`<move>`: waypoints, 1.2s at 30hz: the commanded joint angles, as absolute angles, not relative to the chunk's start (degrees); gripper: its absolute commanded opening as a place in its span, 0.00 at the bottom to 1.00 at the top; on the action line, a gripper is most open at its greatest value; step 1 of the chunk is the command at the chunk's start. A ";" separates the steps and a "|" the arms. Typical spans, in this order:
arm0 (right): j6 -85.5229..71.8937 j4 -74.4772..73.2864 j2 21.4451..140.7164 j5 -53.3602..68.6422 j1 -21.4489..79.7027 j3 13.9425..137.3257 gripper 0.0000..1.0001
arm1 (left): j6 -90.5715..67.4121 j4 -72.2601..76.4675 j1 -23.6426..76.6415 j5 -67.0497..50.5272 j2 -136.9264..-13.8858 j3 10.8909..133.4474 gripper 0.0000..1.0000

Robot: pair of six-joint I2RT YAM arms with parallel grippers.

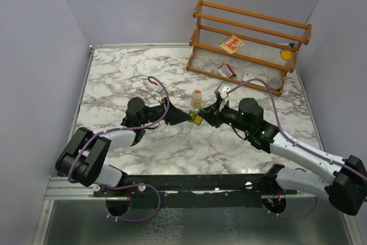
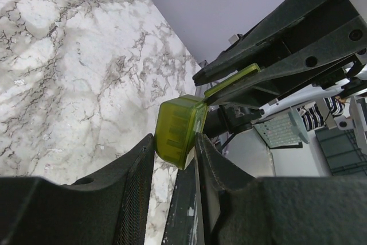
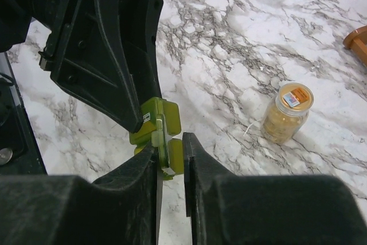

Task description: Sort the pills into containers

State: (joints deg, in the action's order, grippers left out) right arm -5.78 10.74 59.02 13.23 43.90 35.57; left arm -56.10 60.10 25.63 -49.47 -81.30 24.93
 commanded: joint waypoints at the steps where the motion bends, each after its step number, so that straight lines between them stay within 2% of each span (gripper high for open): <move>1: -5.97 13.23 59.53 13.83 44.30 37.56 0.20 | -57.42 57.79 26.02 -48.06 -79.02 26.28 0.23; 4: -5.89 13.21 59.51 13.72 44.30 37.70 0.22 | -57.81 56.63 26.08 -47.04 -78.63 26.35 0.15; 7: -5.89 13.06 59.46 13.55 44.29 37.86 0.30 | -57.74 54.87 26.03 -46.35 -78.45 26.81 0.07; 9: -6.08 13.14 59.42 13.53 44.29 37.82 0.34 | -57.81 53.78 26.00 -46.04 -78.57 27.06 0.04; 11: -6.36 13.54 59.44 13.58 44.30 37.87 0.42 | -57.70 52.98 26.06 -45.97 -78.71 27.47 0.02; 13: -6.54 13.83 59.47 13.62 44.30 38.01 0.44 | -57.67 52.30 26.02 -45.96 -78.89 27.80 0.01; 15: -6.74 13.89 59.42 13.54 44.30 38.30 0.51 | -57.65 51.91 26.07 -45.76 -79.01 27.79 0.00; 17: -7.07 13.90 59.25 12.84 44.29 38.53 0.54 | -57.35 51.47 26.02 -45.46 -79.00 27.69 0.00; 24: -11.78 18.28 53.15 3.46 44.30 37.04 0.56 | -56.75 50.98 26.06 -45.44 -78.51 26.46 0.00; 31: -21.63 13.06 53.75 -14.65 44.30 39.00 0.48 | -56.78 50.89 26.03 -45.50 -77.28 26.54 0.00; 36: -32.33 9.35 56.87 -17.82 44.24 38.98 0.55 | -56.29 50.91 26.02 -45.60 -76.74 26.30 0.00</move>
State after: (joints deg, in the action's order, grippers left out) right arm -21.37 14.00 54.94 -10.41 43.92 38.50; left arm -57.23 50.46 25.89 -46.63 -78.30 26.55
